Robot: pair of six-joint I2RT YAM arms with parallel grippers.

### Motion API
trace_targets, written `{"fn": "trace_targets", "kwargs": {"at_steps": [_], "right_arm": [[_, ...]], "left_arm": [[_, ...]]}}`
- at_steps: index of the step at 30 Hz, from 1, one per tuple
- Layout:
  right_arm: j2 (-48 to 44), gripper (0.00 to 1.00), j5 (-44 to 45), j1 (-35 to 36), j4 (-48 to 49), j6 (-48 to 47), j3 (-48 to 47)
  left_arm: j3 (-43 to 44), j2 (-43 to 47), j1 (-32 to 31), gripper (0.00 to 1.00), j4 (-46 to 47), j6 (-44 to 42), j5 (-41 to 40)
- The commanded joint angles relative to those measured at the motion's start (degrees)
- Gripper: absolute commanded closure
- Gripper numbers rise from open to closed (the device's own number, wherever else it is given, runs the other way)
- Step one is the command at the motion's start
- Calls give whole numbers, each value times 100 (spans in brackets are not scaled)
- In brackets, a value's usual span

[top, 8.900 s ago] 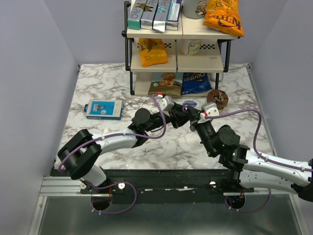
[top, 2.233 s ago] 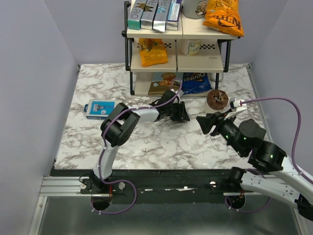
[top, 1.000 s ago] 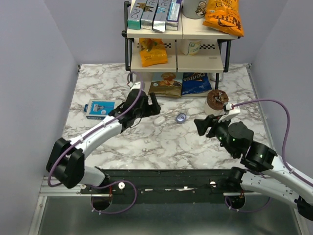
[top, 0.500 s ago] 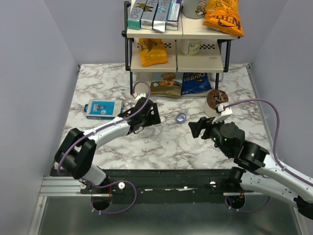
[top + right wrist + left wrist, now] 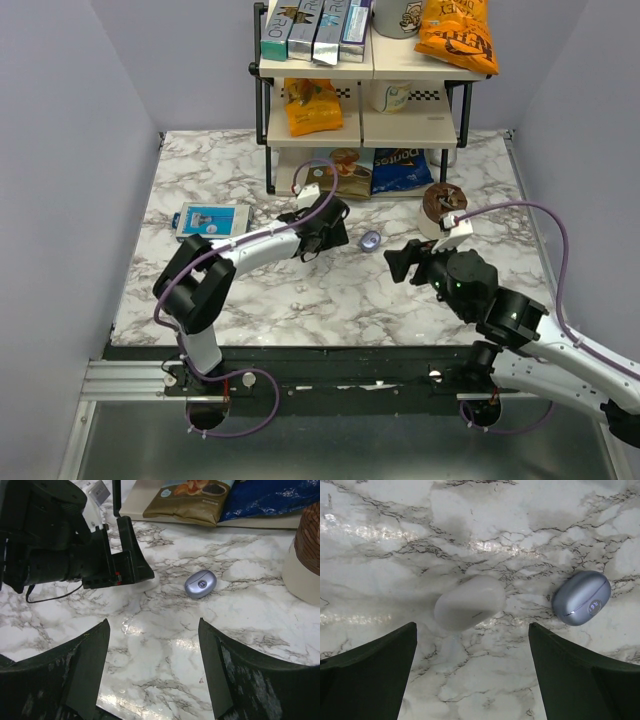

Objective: Insert the wireless bluetooth earbuds into the charging case
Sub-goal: Adjust the charging case at the center of the board.

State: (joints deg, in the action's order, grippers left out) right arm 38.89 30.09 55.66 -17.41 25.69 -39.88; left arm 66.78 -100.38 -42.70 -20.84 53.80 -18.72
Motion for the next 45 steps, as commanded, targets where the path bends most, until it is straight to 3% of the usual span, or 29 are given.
{"fn": "trace_targets", "kwargs": {"at_steps": [1, 4, 8, 13, 17, 22, 30, 45], "right_arm": [[-163, 20, 67, -2, 141, 15, 138], [-206, 20, 59, -11, 124, -29, 129], [-417, 20, -47, -11, 106, -178, 191], [-558, 20, -64, -2, 194, -354, 270], [-558, 20, -134, -11, 273, -381, 340], [-576, 20, -214, -11, 264, -407, 349], [-743, 20, -187, -11, 159, -451, 288], [-796, 20, -73, -2, -17, -451, 270]], "left_arm": [[370, -368, 51, 1, -640, -360, -264], [459, -448, 60, 2, -825, -738, -395], [46, 78, 69, 1, -421, -2037, -62], [124, 282, 77, 1, -693, -4100, 938], [370, 89, 60, 1, -869, -4825, 1475], [572, -236, 60, 2, -834, -5256, 1863], [906, -807, 104, 6, -729, -5731, 1635], [986, -984, 227, 10, -605, -5451, 1407]]}}
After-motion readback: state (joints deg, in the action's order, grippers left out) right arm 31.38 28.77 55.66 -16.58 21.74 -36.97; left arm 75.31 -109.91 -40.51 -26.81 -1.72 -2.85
